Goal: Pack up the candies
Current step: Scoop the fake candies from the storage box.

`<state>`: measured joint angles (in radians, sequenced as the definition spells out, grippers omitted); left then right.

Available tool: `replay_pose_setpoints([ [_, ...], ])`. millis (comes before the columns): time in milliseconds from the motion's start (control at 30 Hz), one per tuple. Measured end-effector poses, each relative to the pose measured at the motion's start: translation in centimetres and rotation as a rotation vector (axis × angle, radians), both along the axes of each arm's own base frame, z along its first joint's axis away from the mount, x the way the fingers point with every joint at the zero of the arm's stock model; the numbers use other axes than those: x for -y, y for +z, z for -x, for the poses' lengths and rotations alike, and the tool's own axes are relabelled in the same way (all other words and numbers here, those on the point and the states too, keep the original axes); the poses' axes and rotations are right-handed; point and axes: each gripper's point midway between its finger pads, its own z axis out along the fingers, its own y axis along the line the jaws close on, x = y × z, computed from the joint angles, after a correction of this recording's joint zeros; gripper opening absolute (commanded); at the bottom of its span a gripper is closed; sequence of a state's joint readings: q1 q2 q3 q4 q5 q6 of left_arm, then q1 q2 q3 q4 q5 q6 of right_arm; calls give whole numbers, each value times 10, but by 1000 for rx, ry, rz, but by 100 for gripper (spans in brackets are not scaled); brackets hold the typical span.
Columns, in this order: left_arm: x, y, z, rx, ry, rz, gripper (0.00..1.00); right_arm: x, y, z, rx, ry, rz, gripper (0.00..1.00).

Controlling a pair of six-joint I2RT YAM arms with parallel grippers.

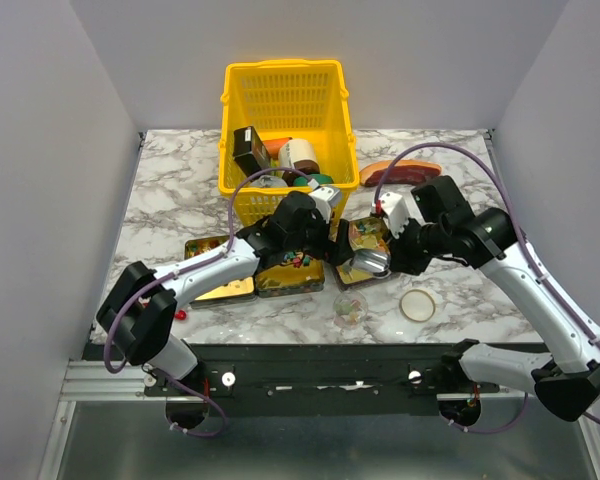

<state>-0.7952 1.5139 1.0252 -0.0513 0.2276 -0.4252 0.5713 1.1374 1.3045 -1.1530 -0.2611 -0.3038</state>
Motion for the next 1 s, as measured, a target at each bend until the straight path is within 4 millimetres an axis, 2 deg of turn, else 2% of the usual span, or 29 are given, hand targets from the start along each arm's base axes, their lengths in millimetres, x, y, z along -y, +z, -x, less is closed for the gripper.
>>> replay_pose_setpoints([
  [167, -4, -6, -7, -2, 30, -48, 99, -3, -9, -8, -17, -8, 24, 1],
  [367, -21, -9, -21, 24, 121, -127, 99, -3, -20, -23, -8, -31, 59, 1],
  [467, -31, -2, -27, 49, 172, -142, 99, 1, -31, -29, -10, -54, 97, 1],
  [633, -43, 20, -33, 103, 236, -121, 99, 10, -55, -38, -39, -88, 184, 1],
  [700, -48, 22, -34, 109, 256, -121, 99, 14, -66, -43, -56, -101, 218, 1],
  [867, -59, 6, -33, 84, 287, -162, 99, 29, -91, -59, -86, -146, 293, 1],
  [1000, -67, -4, -31, 58, 305, -190, 99, 37, -100, -72, -75, -174, 323, 1],
])
